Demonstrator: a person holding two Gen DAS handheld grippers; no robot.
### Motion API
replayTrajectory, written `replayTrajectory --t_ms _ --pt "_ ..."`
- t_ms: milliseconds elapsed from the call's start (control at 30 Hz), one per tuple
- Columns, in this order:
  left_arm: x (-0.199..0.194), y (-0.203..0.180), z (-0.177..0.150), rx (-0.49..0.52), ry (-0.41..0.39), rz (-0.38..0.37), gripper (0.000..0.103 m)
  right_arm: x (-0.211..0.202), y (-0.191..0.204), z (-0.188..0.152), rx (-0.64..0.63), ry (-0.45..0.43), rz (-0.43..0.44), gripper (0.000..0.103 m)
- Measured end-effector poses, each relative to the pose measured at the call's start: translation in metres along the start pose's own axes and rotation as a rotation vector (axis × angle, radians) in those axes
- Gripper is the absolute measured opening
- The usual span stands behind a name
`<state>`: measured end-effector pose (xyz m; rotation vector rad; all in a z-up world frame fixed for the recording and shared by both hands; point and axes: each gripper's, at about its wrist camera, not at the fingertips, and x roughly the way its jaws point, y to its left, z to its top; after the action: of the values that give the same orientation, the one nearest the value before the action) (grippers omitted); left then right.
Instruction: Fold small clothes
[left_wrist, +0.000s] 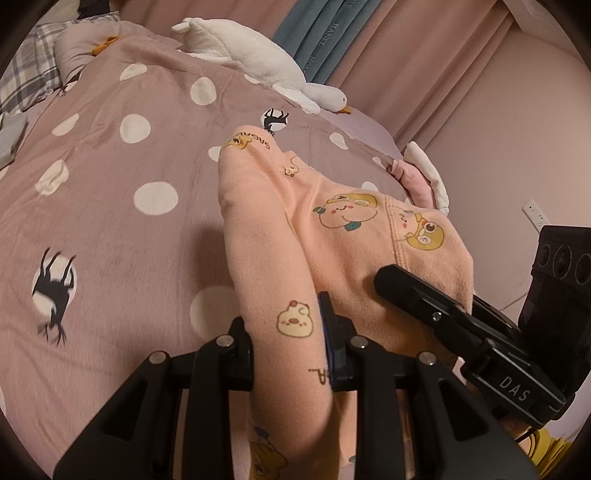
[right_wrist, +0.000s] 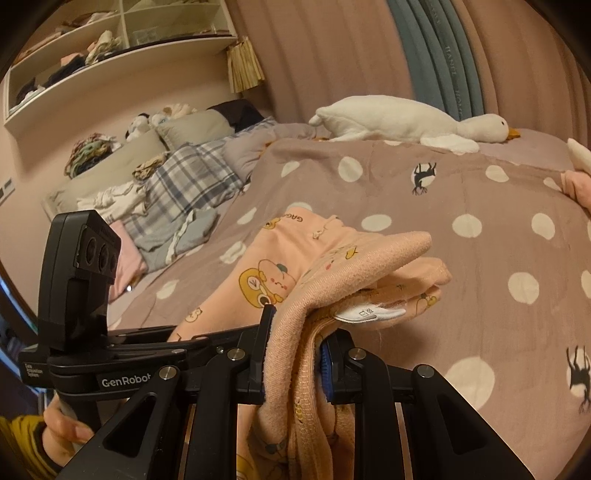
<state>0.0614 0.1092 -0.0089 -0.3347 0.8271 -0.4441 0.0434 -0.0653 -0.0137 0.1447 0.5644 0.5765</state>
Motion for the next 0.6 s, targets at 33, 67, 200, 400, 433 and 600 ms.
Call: replayTrajectory --t_ms 33,67,200,400,433,600 --pt "0.003 0.001 0.003 0.001 0.001 0.002 0.025 0.002 -0.003 0.002 0.003 -0.002 0.001 0.023" --pt "0.007 0.002 0.006 0.003 0.002 0.006 0.025 0.005 -0.005 0.004 0.006 -0.004 0.003 0.023" --pt "0.017 0.006 0.014 0.007 0.004 0.021 0.025 0.016 -0.013 0.009 0.008 -0.002 0.008 0.023" --pt "0.034 0.012 0.026 0.01 0.016 0.045 0.025 0.032 -0.024 0.014 0.023 0.004 0.018 0.023" --pt "0.037 0.013 0.028 0.012 0.019 0.049 0.025 0.035 -0.026 0.014 0.026 0.006 0.019 0.023" --pt "0.052 0.019 0.035 0.013 0.03 0.061 0.025 0.046 -0.032 0.017 0.029 0.018 0.017 0.023"
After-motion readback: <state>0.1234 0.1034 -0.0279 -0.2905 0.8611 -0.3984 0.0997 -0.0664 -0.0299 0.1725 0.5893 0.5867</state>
